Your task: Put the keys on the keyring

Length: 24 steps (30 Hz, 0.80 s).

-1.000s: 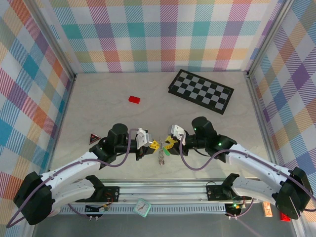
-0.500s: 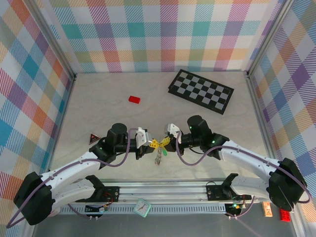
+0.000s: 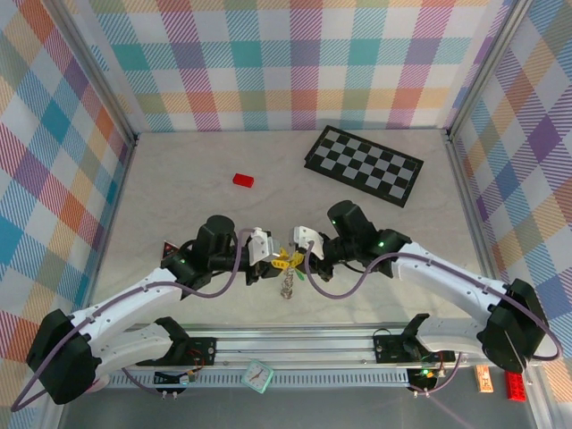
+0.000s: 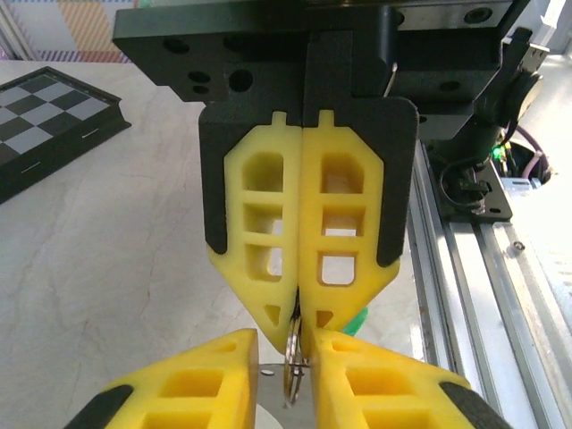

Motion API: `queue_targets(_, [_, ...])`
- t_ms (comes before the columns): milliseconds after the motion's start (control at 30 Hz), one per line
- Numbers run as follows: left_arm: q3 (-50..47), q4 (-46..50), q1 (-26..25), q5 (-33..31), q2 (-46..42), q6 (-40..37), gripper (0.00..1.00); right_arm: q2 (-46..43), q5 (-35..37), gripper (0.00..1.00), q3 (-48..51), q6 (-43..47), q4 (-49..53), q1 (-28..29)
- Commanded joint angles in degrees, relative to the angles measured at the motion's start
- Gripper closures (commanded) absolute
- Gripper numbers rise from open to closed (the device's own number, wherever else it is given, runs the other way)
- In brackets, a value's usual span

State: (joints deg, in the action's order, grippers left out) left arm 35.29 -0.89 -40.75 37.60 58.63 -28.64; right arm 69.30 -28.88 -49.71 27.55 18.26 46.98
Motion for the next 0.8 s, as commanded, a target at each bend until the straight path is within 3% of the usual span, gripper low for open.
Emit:
queue_targets(0, [3.1, 6.3, -0.2, 0.4, 1.5, -5.2, 0.88, 1.4, 0.5, 1.0, -4.1, 6.1, 7.8, 1.6])
queue_targets(100, [4.1, 8.1, -0.2, 0.6, 2.1, -6.8, 1.0, 0.9, -0.4, 1.0, -5.0, 5.9, 7.1, 1.8])
queue_targets(200, [3.9, 8.2, -0.2, 0.5, 1.7, -7.0, 1.0, -1.2, -1.4, 0.97, -3.6, 3.5, 4.0, 1.3])
queue_targets(300, [2.1, 5.2, -0.2, 0.2, 0.1, -5.1, 1.0, -3.8, -3.0, 0.77, -0.1, -0.5, -0.7, -0.5])
queue_targets(367, [-0.1, 0.8, -0.2, 0.2, -1.1, -2.0, 1.0, -5.2, -3.6, 0.71, 3.3, -3.7, -5.1, -2.0])
queue_targets(567, [-6.5, -13.5, -0.2, -0.4, -3.9, 7.2, 1.0, -6.0, -3.7, 0.66, 11.4, -12.1, -18.6, -2.6])
queue_targets(767, [-7.5, -15.0, -0.2, 1.0, -4.5, 8.3, 1.0, -5.8, -4.9, 0.66, 14.2, -14.9, -25.2, -2.6])
